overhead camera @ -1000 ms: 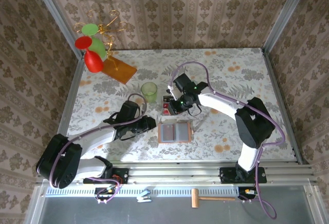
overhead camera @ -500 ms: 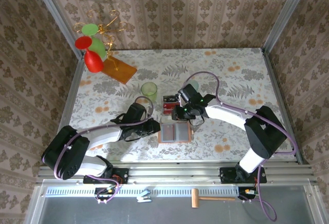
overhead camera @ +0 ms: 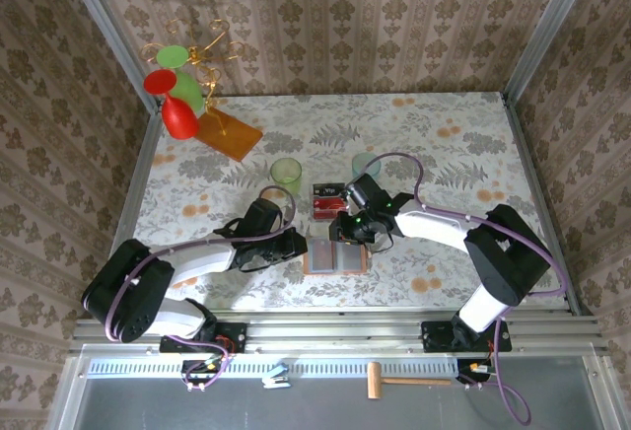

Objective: Take the credit cards out of the card holder

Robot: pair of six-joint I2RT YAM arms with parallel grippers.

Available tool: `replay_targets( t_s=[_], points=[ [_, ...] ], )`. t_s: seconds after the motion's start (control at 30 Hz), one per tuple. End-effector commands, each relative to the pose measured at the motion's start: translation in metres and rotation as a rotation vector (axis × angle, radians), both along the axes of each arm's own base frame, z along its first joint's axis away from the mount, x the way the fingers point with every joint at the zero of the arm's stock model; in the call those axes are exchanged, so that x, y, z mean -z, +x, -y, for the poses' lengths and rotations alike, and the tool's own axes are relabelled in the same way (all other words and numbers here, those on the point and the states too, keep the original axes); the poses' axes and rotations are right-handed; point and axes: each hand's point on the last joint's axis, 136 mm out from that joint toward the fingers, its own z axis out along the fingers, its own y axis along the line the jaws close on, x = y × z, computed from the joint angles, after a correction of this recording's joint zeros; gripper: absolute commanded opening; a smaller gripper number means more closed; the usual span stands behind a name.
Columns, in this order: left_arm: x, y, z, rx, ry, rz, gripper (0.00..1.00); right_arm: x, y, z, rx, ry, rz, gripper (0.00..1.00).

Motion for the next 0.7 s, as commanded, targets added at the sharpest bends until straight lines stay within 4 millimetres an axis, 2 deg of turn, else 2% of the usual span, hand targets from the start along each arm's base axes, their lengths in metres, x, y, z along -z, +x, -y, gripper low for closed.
replay_targets(
  t_s=[0.0,0.3,0.67],
  points=[
    [0.006,-0.003,-0.001,0.010,0.029,-0.017,0.12,-0.005,-0.006,-0.009,0.006,0.055,-0.021,0.20],
    [0.011,-0.004,0.002,0.026,0.026,-0.034,0.09,0.000,-0.012,-0.013,-0.015,0.050,-0.047,0.18],
    [0.020,-0.008,-0.004,0.022,0.053,-0.049,0.08,0.006,-0.022,-0.020,-0.037,0.043,-0.084,0.21]
  ],
)
